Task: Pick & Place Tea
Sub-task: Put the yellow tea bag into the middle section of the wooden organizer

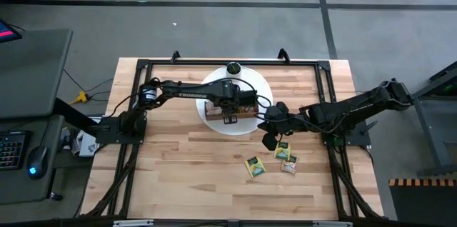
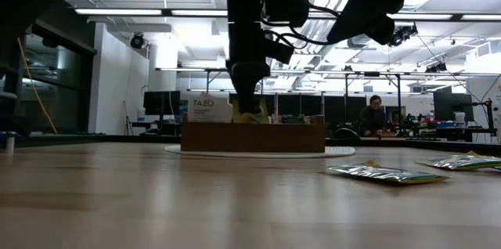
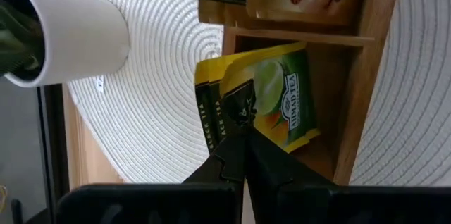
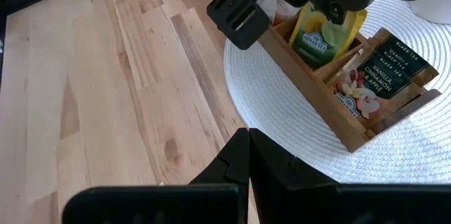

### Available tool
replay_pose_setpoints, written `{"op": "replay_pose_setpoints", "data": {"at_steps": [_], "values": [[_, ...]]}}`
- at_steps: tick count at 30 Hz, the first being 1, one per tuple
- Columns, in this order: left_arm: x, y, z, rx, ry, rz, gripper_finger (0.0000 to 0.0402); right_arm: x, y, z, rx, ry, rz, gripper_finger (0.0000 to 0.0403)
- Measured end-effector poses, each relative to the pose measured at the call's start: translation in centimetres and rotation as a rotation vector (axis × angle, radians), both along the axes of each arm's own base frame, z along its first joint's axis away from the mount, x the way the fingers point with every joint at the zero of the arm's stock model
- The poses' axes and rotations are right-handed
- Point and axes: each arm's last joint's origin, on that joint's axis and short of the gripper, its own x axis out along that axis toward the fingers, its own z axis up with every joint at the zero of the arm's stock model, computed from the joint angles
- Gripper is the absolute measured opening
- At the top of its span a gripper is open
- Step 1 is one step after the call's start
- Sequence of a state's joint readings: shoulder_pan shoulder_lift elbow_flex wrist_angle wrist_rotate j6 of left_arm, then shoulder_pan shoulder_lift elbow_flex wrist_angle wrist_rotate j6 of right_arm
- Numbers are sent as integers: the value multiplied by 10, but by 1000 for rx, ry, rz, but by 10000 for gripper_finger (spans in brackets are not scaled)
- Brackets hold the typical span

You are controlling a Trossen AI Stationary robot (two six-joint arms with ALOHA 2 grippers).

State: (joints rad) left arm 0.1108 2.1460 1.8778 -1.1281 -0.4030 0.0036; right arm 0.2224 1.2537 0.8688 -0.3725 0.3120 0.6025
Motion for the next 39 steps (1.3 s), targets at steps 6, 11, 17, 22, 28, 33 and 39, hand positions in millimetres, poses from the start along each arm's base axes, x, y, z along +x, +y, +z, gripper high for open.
{"op": "replay_pose_setpoints", "data": {"at_steps": [6,11,17,22,28,33,39], "values": [[0,0,0,1,3,-5,23,0,0,0,1,0,0,0],[-1,0,0,4,26,-40,75,0,0,0,2,0,-1,0],[-3,1,11,53,56,-32,140,0,0,0,2,0,-1,0],[2,3,43,113,-15,-25,158,0,0,0,2,0,-2,0],[2,3,83,101,-138,42,159,-1,3,0,4,0,14,0],[-8,-7,109,-6,-239,106,159,-6,22,0,-13,-12,30,0],[-13,-38,120,-22,-281,80,159,-19,54,1,-10,-75,-35,0]]}}
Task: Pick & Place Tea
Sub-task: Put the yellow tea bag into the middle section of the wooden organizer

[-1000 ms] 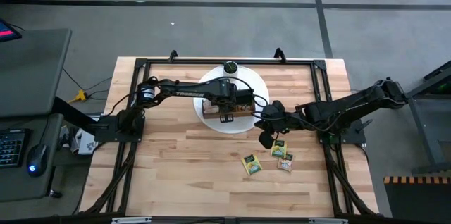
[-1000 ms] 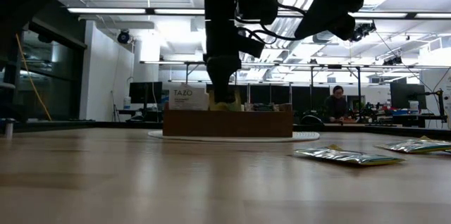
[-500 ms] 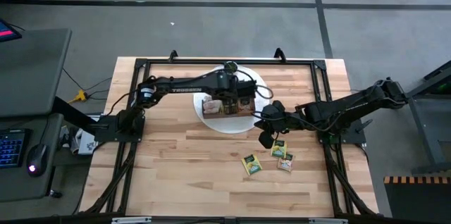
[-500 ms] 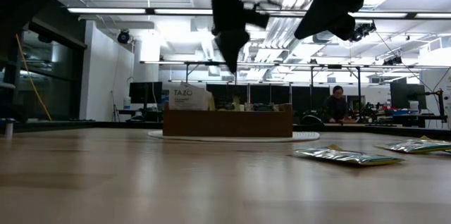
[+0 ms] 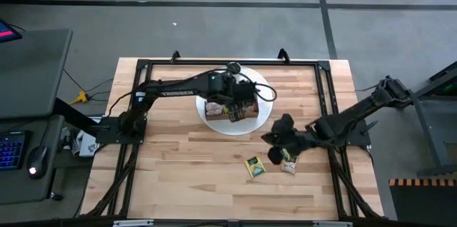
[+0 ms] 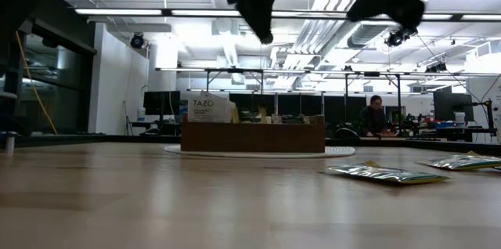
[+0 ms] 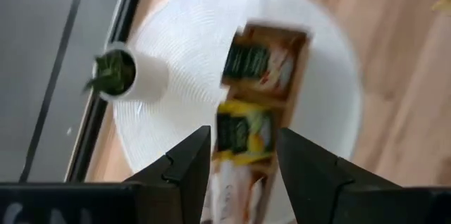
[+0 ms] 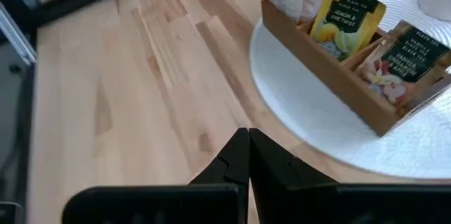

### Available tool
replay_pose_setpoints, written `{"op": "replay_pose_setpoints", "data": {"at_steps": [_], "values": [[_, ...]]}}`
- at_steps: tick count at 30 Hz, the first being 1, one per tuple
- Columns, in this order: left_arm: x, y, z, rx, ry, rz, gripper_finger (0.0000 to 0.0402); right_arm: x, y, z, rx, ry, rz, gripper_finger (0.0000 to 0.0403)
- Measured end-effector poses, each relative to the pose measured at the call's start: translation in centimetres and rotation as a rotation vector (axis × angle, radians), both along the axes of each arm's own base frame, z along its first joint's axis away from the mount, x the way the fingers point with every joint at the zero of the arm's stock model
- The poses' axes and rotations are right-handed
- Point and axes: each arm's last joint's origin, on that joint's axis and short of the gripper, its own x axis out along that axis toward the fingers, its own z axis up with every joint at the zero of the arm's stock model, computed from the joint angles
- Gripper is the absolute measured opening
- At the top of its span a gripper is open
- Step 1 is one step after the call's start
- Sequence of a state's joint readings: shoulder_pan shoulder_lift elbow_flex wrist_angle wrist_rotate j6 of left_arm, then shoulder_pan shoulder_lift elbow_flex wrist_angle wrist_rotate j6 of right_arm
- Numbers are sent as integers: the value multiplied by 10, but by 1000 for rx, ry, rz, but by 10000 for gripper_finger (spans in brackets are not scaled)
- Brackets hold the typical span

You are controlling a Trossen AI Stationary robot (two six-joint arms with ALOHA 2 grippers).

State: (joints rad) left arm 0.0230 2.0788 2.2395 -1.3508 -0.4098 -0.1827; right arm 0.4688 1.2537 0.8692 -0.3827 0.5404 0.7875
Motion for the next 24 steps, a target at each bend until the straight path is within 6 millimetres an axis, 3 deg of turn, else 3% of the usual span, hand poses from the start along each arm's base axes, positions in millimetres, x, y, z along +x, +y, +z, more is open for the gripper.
{"op": "replay_pose_setpoints", "data": {"at_steps": [3,8,12,17,24], "values": [[-1,-21,-5,3,4,-28,159,-9,16,1,8,-53,-53,0],[-2,-60,-33,-14,4,-54,159,-23,36,-3,51,-102,-125,0],[-11,-86,-58,-68,-42,-85,159,-23,49,-14,95,-91,-143,0],[-24,-105,-98,-233,-133,-95,159,-13,66,-29,129,-48,-147,0],[-22,-116,-119,-493,-278,-147,159,9,93,-68,176,82,-104,0]]}}
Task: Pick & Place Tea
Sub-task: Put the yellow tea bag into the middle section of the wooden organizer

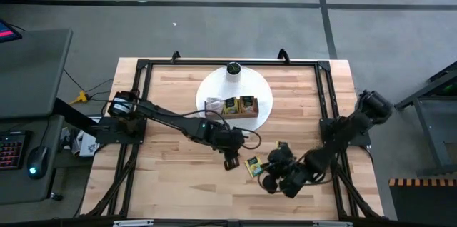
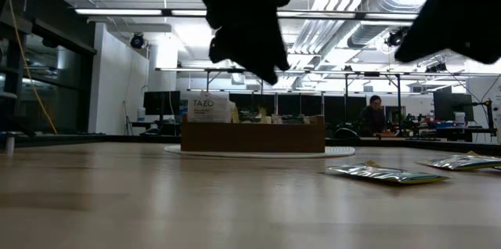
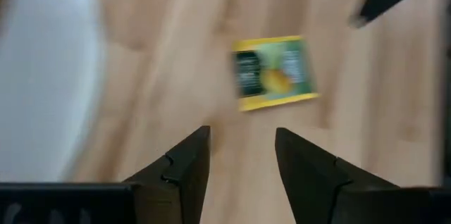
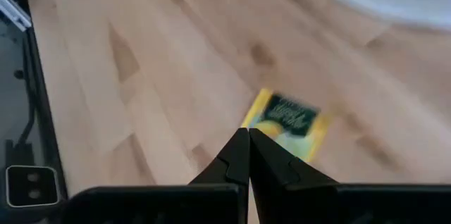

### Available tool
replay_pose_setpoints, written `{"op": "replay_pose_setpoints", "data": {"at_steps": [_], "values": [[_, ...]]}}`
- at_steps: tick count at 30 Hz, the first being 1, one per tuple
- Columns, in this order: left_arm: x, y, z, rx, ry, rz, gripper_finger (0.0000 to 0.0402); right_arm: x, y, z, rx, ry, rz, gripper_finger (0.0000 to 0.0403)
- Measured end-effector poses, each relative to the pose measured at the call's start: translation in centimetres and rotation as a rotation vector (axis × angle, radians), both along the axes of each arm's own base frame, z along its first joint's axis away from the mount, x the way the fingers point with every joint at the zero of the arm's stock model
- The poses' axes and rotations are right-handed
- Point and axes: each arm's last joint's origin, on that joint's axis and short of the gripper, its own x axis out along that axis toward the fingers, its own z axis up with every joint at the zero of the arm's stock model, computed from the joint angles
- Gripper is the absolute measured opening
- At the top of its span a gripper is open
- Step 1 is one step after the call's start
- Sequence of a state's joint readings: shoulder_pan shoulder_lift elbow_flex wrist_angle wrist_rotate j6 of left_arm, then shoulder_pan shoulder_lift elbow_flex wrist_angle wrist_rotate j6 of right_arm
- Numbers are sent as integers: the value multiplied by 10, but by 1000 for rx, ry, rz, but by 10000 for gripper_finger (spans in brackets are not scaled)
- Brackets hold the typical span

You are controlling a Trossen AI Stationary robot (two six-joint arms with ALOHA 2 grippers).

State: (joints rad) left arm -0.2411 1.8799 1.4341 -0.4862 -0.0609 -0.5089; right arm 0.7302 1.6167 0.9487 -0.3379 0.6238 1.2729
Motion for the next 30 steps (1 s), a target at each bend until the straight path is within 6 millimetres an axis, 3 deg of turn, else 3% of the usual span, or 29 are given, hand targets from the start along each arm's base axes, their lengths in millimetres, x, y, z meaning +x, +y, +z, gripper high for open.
{"op": "replay_pose_setpoints", "data": {"at_steps": [5,10,24,30], "values": [[2,-5,-11,-91,-78,-55,159,8,13,-31,51,26,-35,0],[0,-3,-24,-122,-94,-41,159,14,16,-44,73,25,-50,0],[-1,-3,-34,-156,-158,-31,159,20,3,-51,69,96,-83,0],[8,-7,-55,-197,-144,-41,159,17,3,-54,78,128,-91,0]]}}
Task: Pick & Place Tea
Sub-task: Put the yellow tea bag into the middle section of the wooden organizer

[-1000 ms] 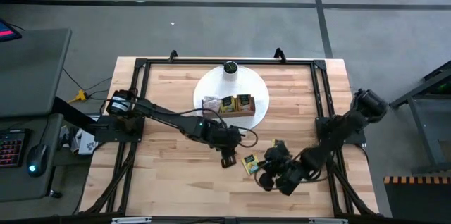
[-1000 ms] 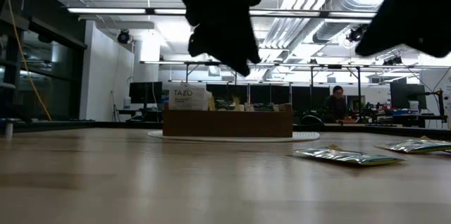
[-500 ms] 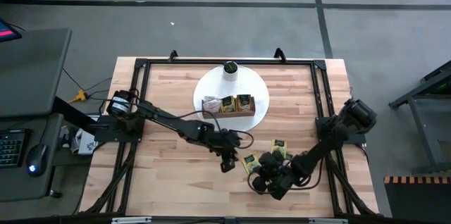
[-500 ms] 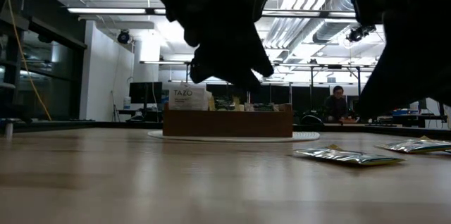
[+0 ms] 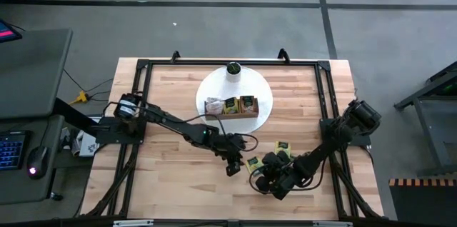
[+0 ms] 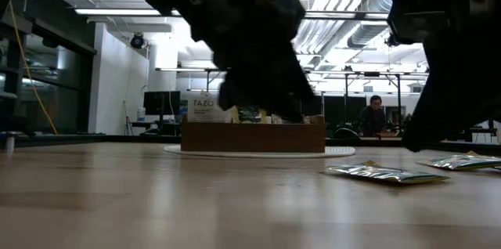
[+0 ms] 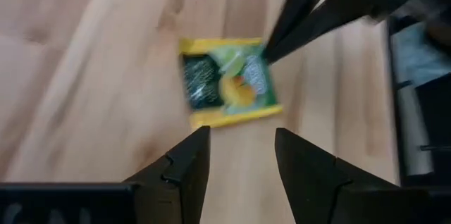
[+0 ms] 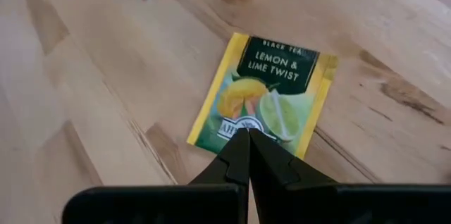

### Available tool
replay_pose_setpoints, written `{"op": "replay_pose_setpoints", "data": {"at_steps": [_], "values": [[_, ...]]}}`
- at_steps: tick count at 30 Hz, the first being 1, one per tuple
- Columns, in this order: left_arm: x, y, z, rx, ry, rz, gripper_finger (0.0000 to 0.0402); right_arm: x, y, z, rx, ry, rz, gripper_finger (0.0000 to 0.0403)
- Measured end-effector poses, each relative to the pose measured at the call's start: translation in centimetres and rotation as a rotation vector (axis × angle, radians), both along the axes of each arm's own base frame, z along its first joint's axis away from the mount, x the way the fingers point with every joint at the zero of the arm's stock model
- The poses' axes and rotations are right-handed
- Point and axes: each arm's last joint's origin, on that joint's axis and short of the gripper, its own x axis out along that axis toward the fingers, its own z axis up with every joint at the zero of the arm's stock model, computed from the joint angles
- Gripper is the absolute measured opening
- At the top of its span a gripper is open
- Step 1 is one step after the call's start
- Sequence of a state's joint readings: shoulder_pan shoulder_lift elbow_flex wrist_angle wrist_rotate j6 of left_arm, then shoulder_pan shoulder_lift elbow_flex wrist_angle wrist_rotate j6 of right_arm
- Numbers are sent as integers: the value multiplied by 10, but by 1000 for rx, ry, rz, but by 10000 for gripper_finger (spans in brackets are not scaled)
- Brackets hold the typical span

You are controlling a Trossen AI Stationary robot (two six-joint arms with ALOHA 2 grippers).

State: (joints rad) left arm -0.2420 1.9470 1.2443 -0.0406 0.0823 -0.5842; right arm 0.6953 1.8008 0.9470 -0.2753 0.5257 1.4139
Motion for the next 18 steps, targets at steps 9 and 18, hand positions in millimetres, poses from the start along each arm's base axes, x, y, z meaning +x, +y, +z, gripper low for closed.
{"op": "replay_pose_setpoints", "data": {"at_steps": [9,18], "values": [[6,-3,-30,-52,74,11,159,9,8,-24,62,2,-17,0],[7,-2,-28,-36,50,34,159,7,10,-29,74,23,-13,0]]}}
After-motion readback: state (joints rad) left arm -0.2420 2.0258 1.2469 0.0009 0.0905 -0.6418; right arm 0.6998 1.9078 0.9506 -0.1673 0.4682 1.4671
